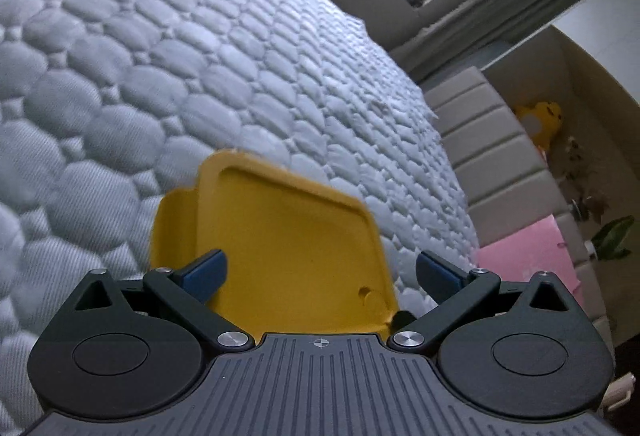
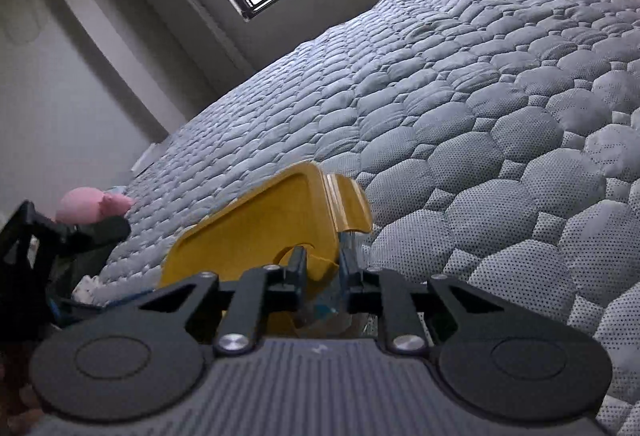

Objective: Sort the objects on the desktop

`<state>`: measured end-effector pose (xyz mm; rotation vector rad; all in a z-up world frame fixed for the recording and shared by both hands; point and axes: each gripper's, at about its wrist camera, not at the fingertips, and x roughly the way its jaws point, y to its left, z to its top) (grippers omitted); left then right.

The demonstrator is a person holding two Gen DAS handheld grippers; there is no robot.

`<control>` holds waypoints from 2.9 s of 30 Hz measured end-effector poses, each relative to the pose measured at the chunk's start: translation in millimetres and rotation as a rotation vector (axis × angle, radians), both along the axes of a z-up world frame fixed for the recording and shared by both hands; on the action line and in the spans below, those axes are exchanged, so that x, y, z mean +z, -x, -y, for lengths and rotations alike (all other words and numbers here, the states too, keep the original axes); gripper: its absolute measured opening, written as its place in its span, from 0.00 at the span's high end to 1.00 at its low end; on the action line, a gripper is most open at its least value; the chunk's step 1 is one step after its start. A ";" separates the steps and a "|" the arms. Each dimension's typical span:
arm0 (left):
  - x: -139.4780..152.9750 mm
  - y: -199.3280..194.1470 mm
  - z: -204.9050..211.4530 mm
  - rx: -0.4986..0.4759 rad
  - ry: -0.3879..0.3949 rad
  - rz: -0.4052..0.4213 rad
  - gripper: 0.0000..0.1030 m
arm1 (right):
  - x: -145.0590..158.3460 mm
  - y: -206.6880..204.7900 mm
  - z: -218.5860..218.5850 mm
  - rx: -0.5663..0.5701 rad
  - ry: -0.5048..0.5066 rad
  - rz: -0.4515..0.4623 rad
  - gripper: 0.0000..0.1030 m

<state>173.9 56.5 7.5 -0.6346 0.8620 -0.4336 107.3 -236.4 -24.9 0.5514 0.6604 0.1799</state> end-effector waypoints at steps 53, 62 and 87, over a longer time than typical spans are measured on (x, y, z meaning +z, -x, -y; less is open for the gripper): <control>-5.0 -18.4 20.4 -0.086 -0.048 -0.009 0.00 | 4.1 -46.1 -30.8 0.139 0.056 0.072 0.64; -8.3 -0.7 8.6 -0.058 0.039 -0.048 0.00 | 4.9 -60.6 -37.0 0.175 0.147 0.090 0.65; 64.8 108.5 15.2 0.129 -0.443 0.187 0.00 | 68.5 39.1 -14.0 0.032 0.250 0.210 0.02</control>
